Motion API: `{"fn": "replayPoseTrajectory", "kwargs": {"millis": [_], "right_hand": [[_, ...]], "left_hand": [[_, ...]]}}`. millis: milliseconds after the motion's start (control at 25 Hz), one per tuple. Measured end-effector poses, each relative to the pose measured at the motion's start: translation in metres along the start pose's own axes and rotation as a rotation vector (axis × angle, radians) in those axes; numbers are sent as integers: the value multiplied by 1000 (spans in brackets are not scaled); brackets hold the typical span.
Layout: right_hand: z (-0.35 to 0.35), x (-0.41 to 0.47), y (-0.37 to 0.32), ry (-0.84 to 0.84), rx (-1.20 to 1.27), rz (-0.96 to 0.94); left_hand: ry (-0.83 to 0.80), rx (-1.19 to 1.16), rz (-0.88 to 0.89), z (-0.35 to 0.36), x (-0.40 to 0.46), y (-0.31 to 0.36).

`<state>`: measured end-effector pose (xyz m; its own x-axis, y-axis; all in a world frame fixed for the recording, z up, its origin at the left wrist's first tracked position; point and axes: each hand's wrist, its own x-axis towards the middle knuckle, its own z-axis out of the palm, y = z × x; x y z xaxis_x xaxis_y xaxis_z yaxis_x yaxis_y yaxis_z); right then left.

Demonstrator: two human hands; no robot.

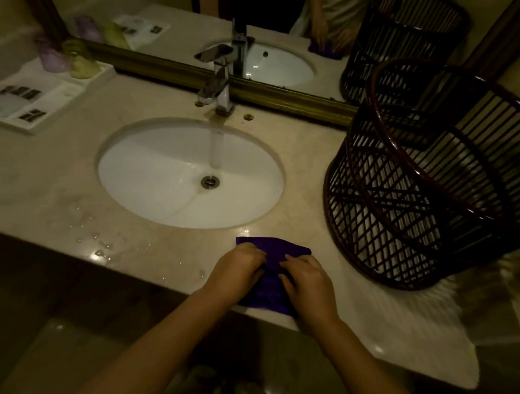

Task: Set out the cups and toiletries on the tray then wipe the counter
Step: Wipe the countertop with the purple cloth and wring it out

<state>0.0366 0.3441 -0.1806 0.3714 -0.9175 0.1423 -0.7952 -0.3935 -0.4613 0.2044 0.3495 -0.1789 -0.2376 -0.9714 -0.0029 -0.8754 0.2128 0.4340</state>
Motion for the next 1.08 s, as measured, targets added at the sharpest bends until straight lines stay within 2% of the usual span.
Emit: {"fn": "replayPoseTrajectory", "kwargs": {"millis": [560, 880, 1080], "right_hand": [[35, 35, -70, -32, 41, -55], [72, 49, -122, -76, -2, 44], [83, 41, -138, -23, -57, 66]], "left_hand": [[8, 30, -68, -55, -35, -65], [-122, 50, 19, -78, -42, -131], [-174, 52, 129, -77, -50, -158]]}}
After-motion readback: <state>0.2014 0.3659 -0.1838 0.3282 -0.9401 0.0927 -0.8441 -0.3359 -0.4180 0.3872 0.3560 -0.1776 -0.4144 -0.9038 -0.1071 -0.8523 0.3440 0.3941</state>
